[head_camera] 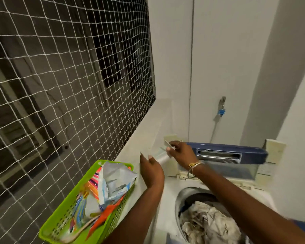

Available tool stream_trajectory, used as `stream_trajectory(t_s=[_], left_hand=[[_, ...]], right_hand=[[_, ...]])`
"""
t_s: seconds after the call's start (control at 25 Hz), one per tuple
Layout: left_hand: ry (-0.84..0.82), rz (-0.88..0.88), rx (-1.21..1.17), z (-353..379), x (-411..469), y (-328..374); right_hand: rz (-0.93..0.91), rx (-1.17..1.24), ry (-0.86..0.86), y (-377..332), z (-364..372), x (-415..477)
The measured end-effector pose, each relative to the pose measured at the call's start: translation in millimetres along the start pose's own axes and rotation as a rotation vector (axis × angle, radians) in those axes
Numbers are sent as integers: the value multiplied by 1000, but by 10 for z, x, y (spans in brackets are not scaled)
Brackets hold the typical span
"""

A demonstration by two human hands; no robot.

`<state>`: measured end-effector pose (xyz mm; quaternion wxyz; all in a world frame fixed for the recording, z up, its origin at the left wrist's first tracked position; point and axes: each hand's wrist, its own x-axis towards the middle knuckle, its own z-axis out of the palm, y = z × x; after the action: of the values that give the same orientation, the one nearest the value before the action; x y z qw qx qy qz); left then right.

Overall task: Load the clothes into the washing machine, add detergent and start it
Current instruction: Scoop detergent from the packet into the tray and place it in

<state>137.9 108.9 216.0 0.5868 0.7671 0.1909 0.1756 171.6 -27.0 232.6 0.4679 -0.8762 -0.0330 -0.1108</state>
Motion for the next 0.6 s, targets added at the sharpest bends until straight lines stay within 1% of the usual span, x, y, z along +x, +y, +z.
stream_trajectory(t_s=[0.08, 0.2, 0.28, 0.48, 0.6], left_hand=[[-33, -16, -32, -31, -137, 6], [-110, -75, -90, -38, -389, 16], [-155, -82, -84, 9, -518, -25], [-264, -33, -39, 276, -778, -191], [-332, -27, -27, 466, -866, -274]], right_hand=[[17, 3, 82, 89, -116, -217], [79, 87, 195, 276, -241, -551], [129, 143, 248, 388, -306, -762], [279, 199, 338, 705, -505, -1093], [333, 222, 375, 990, -603, -1154]])
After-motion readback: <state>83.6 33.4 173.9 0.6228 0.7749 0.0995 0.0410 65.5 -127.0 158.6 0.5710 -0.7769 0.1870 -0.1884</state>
